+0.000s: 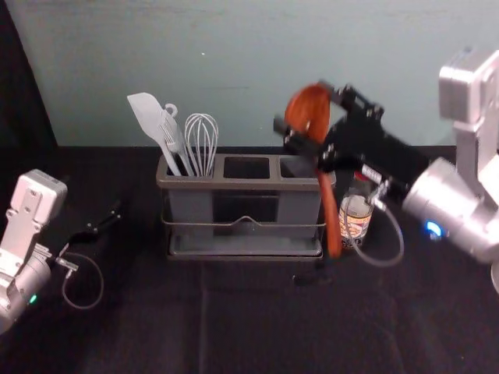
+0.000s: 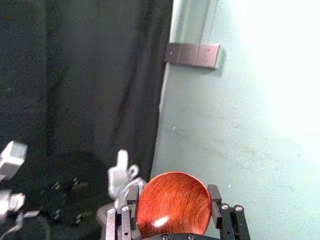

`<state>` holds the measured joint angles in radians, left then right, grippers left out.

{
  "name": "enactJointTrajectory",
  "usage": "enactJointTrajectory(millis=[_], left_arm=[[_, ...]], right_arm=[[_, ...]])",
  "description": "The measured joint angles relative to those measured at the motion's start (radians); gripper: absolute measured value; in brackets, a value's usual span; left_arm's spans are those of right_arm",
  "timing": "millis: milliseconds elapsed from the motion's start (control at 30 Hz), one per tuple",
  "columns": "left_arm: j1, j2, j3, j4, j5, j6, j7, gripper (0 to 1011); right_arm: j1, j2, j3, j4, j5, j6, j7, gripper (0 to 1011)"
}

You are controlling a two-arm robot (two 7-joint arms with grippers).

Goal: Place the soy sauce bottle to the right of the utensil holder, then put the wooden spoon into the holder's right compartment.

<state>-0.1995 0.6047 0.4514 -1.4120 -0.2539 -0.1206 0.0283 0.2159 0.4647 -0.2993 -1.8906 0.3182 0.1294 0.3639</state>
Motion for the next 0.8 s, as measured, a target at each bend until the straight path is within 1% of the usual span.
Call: enactJointTrajectory(millis=[167,200,233,267,400,433,533,567,667,733,800], left_arm=[[0.000,0.000,0.000,0.000,0.000,0.000,0.000,1011],[0.000,0.000,0.000,0.000,0.000,0.000,0.000,1011],[0.000,0.000,0.000,0.000,0.000,0.000,0.000,1011],[0.000,0.000,0.000,0.000,0.000,0.000,0.000,1011],[0.000,0.000,0.000,0.000,0.000,0.000,0.000,1011],[0.000,0.000,0.000,0.000,0.000,0.000,0.000,1011],[0.000,0.000,0.000,0.000,0.000,0.000,0.000,1011],[0.000,0.000,0.000,0.000,0.000,0.000,0.000,1011],[0.000,0.000,0.000,0.000,0.000,0.000,0.000,1011],[0.000,0.000,0.000,0.000,0.000,0.000,0.000,1011],[0.000,0.000,0.000,0.000,0.000,0.000,0.000,1011]], right_arm=[[0.064,-0.022,0.001,0.037,0.011,0.016,-0.004,840],[0.085,-0.029,-0.002,0.049,0.011,0.022,-0.009,840],[0.085,-0.029,-0.002,0.049,0.011,0.022,-0.009,840],[0.104,-0.036,-0.005,0.059,0.010,0.028,-0.012,840],[0.149,-0.055,-0.016,0.093,0.004,0.039,-0.022,839],[0.168,-0.063,-0.020,0.110,0.001,0.043,-0.023,839],[0.199,-0.076,-0.030,0.143,-0.004,0.047,-0.023,840],[0.220,-0.086,-0.039,0.169,-0.011,0.047,-0.024,840],[0.250,-0.101,-0.050,0.204,-0.021,0.046,-0.025,840],[0.284,-0.119,-0.062,0.249,-0.030,0.041,-0.025,840],[0.302,-0.128,-0.069,0.271,-0.036,0.037,-0.024,840]])
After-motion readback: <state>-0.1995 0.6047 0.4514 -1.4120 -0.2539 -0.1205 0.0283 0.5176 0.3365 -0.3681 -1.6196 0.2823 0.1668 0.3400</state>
